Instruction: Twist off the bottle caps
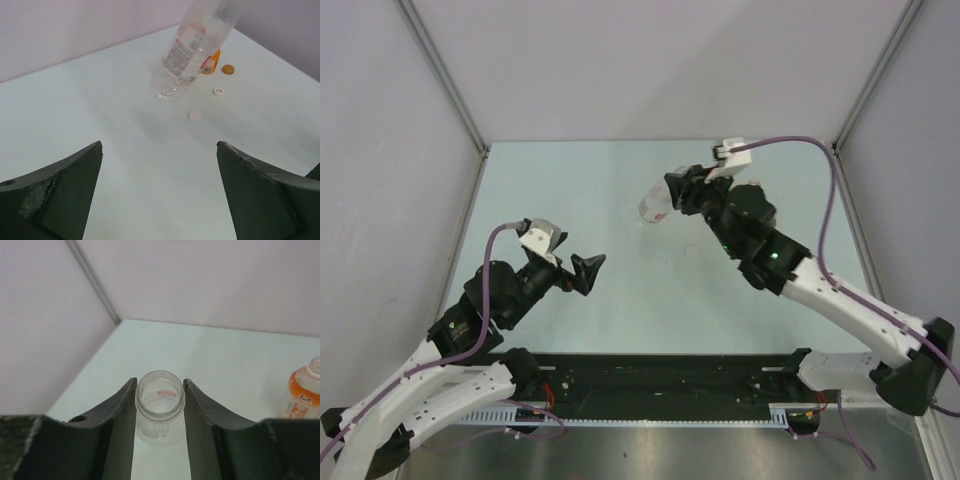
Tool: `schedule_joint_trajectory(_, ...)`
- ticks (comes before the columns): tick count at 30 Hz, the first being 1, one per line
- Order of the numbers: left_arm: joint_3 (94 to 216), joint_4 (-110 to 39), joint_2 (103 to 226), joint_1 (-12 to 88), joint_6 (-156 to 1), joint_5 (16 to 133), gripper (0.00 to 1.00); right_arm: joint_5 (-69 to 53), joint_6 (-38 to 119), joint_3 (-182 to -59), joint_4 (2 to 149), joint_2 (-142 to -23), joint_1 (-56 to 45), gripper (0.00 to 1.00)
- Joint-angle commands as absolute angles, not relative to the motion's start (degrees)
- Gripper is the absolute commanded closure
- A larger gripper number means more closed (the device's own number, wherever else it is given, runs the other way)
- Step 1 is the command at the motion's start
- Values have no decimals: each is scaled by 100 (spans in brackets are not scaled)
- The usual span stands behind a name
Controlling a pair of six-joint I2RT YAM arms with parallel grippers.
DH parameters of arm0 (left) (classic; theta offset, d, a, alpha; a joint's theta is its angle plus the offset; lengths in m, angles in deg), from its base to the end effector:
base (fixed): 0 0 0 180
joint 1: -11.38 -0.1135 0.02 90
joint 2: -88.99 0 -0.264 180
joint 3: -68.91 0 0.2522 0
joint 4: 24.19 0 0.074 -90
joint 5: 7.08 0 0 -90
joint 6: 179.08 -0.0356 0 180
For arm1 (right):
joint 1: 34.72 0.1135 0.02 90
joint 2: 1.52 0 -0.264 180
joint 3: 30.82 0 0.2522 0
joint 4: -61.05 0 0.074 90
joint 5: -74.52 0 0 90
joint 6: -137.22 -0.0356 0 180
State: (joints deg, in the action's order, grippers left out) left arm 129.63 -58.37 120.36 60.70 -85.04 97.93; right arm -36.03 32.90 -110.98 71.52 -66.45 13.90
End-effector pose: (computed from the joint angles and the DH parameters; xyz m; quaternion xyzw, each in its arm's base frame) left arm 0.0868 -0.0868 0.3654 0.1994 0.7077 -0.2153 0.6426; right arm 0.1802 0.1857 0.4278 -0.0710 0.6754 0.2750 0.6806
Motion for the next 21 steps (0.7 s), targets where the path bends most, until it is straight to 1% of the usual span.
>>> schedule_joint_trajectory(1,12847,-6010,11931,6025,-8372,10103,0,-5001,4483,-11209,6357,-7559,1450,100)
schedule_joint_trajectory(6,12662,-5992,11940,6033,-8380,10032,0,-5641,5082,-11401,5372,-8604,1432,100)
schedule_joint_trajectory(9,12600,-6036,11931,6033,-8354,10007,0,-5705,5258,-11516,4950,-9018,1362,100)
schedule_joint_trajectory(21,12363,-6018,11746,6033,-8319,9804,0,-5353,4380,-12245,5266,-10074,738,100)
